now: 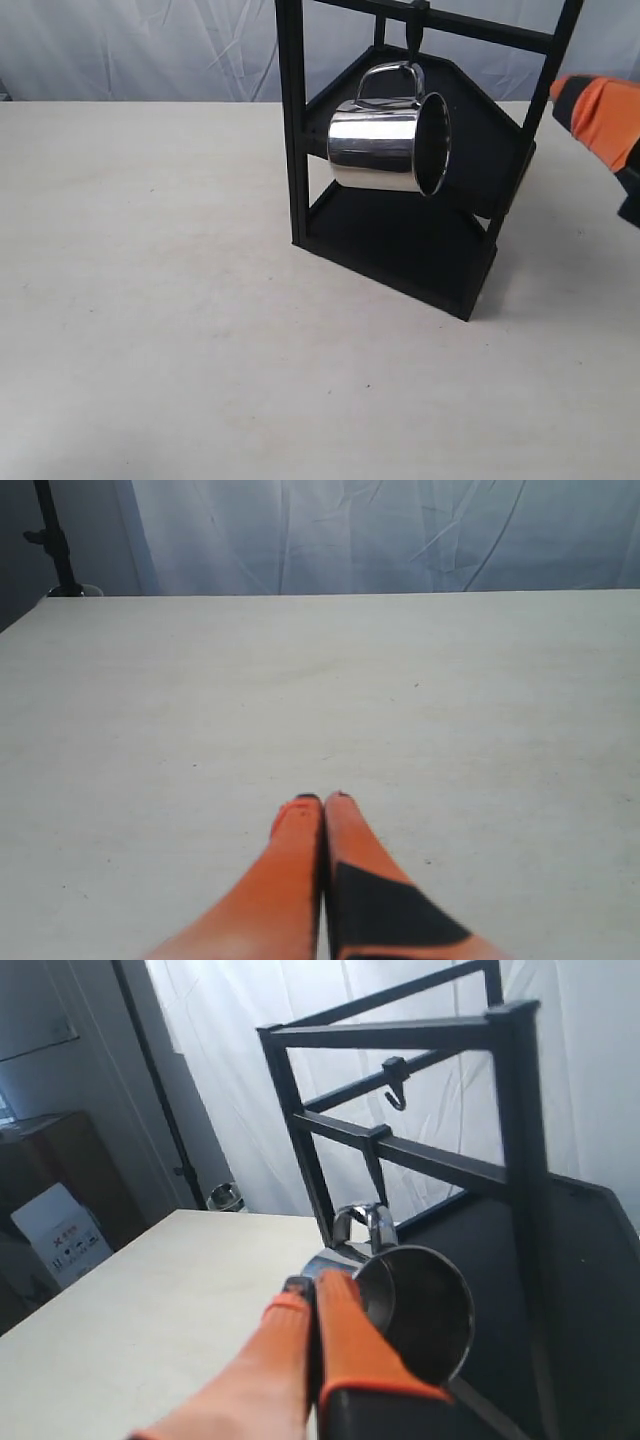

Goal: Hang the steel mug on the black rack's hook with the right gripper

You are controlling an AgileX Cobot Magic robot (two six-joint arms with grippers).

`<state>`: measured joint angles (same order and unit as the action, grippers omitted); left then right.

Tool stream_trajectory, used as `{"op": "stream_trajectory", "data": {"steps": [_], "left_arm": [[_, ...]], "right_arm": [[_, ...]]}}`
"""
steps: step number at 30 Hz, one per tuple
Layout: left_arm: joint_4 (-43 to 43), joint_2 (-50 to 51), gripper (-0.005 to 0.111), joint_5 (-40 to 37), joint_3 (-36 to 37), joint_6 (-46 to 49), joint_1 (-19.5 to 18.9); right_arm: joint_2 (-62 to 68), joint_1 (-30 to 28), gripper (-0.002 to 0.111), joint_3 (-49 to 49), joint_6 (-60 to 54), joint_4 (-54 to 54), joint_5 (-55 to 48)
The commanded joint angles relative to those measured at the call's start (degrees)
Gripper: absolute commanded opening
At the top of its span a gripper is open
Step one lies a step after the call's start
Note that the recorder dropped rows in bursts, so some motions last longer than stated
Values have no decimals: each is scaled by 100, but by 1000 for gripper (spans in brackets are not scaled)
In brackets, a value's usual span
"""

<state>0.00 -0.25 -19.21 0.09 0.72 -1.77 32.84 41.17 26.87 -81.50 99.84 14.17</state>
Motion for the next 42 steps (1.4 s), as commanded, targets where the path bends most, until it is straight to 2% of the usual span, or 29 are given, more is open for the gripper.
{"op": "stream_trajectory", "data": {"steps": [1, 4, 7, 13, 17, 23, 26, 31, 34, 36, 37, 39, 42], "left_arm": [[0, 25, 0, 43, -9, -31, 28], [0, 25, 0, 43, -9, -31, 28], [0, 25, 0, 43, -9, -31, 28], [0, 25, 0, 43, -9, -31, 28], [0, 25, 0, 43, -9, -31, 28], [0, 25, 0, 43, -9, -31, 28], [0, 25, 0, 43, -9, -31, 28], [0, 25, 0, 43, -9, -31, 28], [0, 25, 0, 43, -9, -31, 28], [0, 25, 0, 43, -9, -31, 28], [0, 25, 0, 43, -9, -31, 28], [0, 25, 0, 43, -9, -31, 28], [0, 25, 0, 43, -9, -31, 28]], "right_arm": [[-593, -657, -1, -734, 1097, 10, 60], [-1195, -1536, -1, -1486, 2160, 10, -429], [-1847, -2329, -1, -2094, 2725, 10, -953], [-2838, -3387, -1, -2656, 2810, 10, -1417], [-3097, -3606, -1, -2687, 2981, 10, -1524], [-3135, -3606, -1, -2687, 5436, 10, -1091], [-3135, -3606, -1, -2681, 5394, 1, -1359], [-3135, -3606, -1, -2287, 5037, -1387, -1630], [-3135, -3606, -1, -2020, 4630, -1814, -1763], [-3135, -3606, -1, -1938, 4687, -2543, -1783], [-3135, -3606, -1, -1916, 5000, -3286, -1849], [-3135, -3606, -1, -1916, 6306, -5423, -1997], [-3135, -3606, -1, -1928, 9538, -8661, -2138]]}}
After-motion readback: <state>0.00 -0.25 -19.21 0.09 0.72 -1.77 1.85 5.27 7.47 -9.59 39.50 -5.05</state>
